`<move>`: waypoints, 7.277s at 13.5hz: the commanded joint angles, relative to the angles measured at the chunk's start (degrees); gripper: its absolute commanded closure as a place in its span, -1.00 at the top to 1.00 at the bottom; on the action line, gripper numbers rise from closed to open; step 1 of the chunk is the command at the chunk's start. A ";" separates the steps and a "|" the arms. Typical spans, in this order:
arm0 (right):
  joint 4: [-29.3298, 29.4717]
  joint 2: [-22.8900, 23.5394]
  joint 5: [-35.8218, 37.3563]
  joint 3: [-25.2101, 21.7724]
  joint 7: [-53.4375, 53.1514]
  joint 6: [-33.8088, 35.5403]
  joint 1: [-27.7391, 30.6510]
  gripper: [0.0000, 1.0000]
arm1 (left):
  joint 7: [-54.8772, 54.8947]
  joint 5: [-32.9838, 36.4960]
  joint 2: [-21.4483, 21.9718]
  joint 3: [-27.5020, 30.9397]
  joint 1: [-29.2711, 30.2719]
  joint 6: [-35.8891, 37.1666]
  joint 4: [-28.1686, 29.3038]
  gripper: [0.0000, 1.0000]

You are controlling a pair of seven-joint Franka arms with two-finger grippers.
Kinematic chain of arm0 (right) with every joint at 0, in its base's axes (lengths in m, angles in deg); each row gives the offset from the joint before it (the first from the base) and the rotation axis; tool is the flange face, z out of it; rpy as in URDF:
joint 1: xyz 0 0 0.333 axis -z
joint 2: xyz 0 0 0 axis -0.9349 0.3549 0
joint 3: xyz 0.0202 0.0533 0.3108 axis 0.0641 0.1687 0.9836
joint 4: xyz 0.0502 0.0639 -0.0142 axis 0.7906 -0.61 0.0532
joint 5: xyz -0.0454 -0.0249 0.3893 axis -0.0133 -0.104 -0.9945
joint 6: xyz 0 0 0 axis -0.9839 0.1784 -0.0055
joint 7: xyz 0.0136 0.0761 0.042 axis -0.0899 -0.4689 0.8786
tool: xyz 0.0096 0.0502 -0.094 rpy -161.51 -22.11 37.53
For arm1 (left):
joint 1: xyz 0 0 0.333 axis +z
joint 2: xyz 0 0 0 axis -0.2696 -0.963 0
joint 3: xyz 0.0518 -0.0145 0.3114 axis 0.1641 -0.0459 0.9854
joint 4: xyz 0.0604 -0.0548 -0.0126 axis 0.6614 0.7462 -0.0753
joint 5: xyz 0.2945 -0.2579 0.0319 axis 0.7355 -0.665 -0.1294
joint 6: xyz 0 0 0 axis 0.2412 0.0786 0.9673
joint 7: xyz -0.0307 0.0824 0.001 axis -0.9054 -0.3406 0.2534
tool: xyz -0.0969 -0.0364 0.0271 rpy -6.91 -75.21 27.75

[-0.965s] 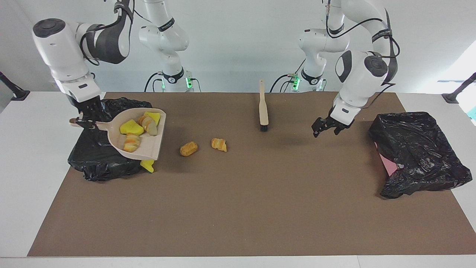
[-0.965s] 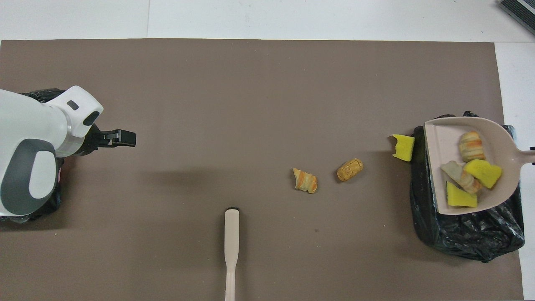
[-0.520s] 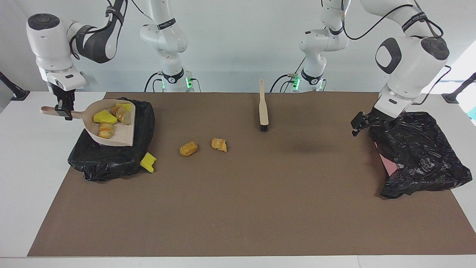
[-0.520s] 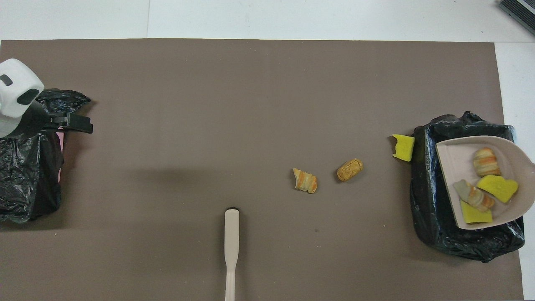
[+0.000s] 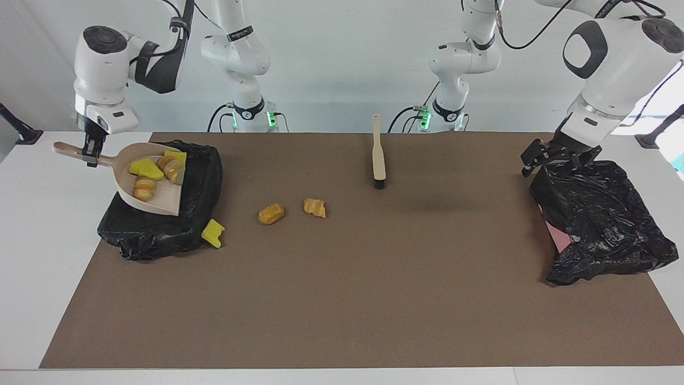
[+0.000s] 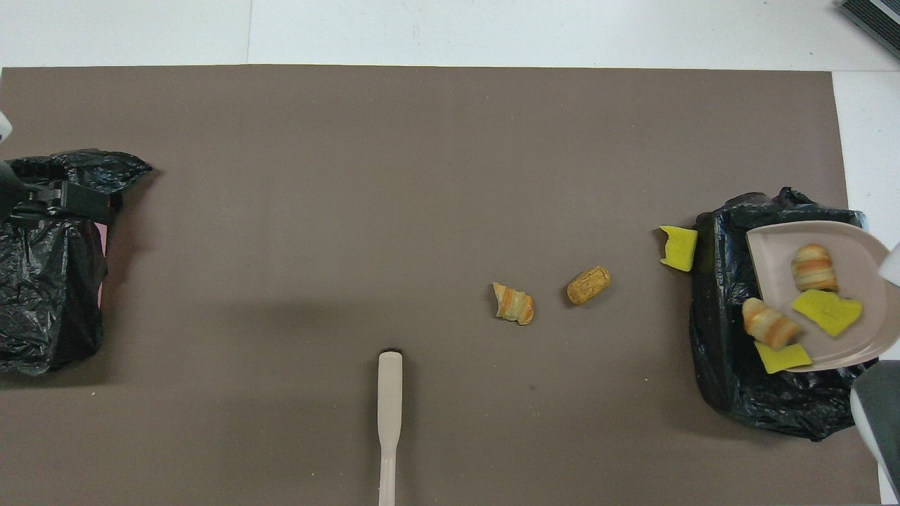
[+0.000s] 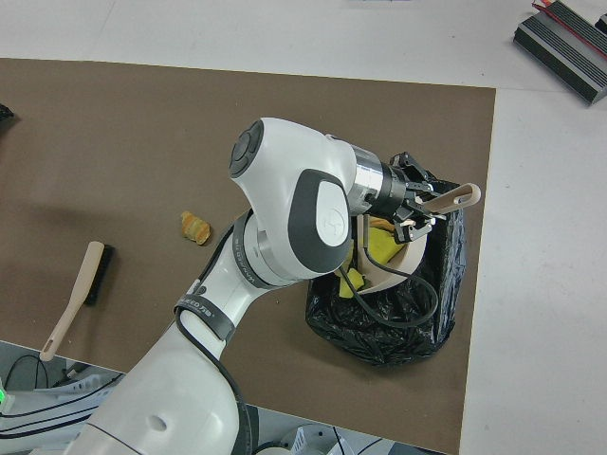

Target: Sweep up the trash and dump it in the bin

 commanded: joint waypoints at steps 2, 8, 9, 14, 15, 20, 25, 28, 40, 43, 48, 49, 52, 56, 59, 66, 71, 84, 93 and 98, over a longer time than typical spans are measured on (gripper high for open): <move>-2.32 -3.17 5.73 0.01 -2.54 0.59 -1.05 -1.00 | -2.01 1.71 2.02 -0.32 -0.72 2.34 -0.07 1.00; 2.06 -3.61 9.87 0.01 3.14 3.12 -2.02 -1.00 | 1.59 1.18 2.45 -0.32 -0.63 4.18 0.28 1.00; 4.17 -3.35 9.87 0.27 5.69 3.57 -2.02 -1.00 | 1.51 1.18 2.63 -0.32 -0.72 4.71 0.45 1.00; 6.29 -2.29 8.82 2.38 6.86 3.66 -2.02 -1.00 | 1.07 1.18 2.46 -0.24 0.07 4.10 0.10 1.00; 6.56 -2.11 8.47 3.17 6.08 3.75 -2.02 -1.00 | 1.07 1.18 2.46 -0.15 0.25 4.10 0.10 1.00; 12.61 2.36 -4.16 8.35 4.67 7.18 -2.02 -1.00 | 1.07 1.18 2.46 0.12 0.25 4.10 0.10 1.00; 23.67 11.92 -12.89 14.15 -10.40 14.88 -6.30 -1.00 | 1.07 1.18 2.46 0.12 0.25 4.10 0.10 1.00; 33.15 21.84 -13.76 14.25 -25.43 22.96 -15.00 -1.00 | 1.07 1.18 2.46 0.12 0.25 4.10 0.10 1.00; 68.34 54.74 -32.03 14.16 -96.42 29.97 -36.99 -1.00 | 1.07 1.18 2.46 0.12 0.25 4.10 0.10 1.00; 68.96 58.87 -38.63 14.16 -109.90 22.75 -38.57 -1.00 | 1.07 1.18 2.46 0.12 0.25 4.10 0.10 1.00; 70.19 62.58 -38.91 14.95 -122.67 18.87 -41.83 -1.00 | 1.07 1.18 2.46 0.12 0.25 4.10 0.10 1.00; 70.11 62.58 -38.91 14.95 -124.86 18.87 -42.01 -1.00 | 1.07 1.18 2.46 0.12 0.25 4.10 0.10 1.00; 69.23 63.63 -38.91 14.95 -129.81 17.37 -42.89 -1.00 | 1.07 1.18 2.46 0.12 0.25 4.10 0.10 1.00; 66.42 63.54 -38.99 14.95 -129.72 16.50 -42.71 -1.00 | 1.07 1.18 2.46 0.12 -0.10 4.19 0.10 1.00; 66.41 62.93 -38.47 14.86 -129.02 17.10 -42.71 -0.34 | 1.07 1.18 2.55 0.12 -0.28 4.72 0.19 1.00; 62.13 53.46 -39.34 15.13 -129.46 19.91 -42.19 0.86 | 1.60 1.09 2.90 -0.76 -3.27 -3.78 6.68 1.00; 43.87 37.56 -48.55 15.48 -129.81 21.24 -42.71 1.00 | 0.80 1.00 -1.83 -0.76 -8.62 -17.15 12.76 1.00; 7.46 19.33 -61.23 16.45 -136.93 3.07 -54.14 0.87 | -26.95 1.00 -18.28 -0.67 -28.74 -30.79 7.84 1.00; 4.10 21.27 -63.51 16.45 -137.45 -1.61 -55.63 0.68 | -28.90 1.27 -20.83 -0.67 -30.16 -32.81 8.89 -1.00; 3.84 21.88 -65.80 16.45 -137.54 -1.61 -55.98 0.10 | -26.46 1.79 -20.31 -0.32 -28.76 -31.85 7.31 -1.00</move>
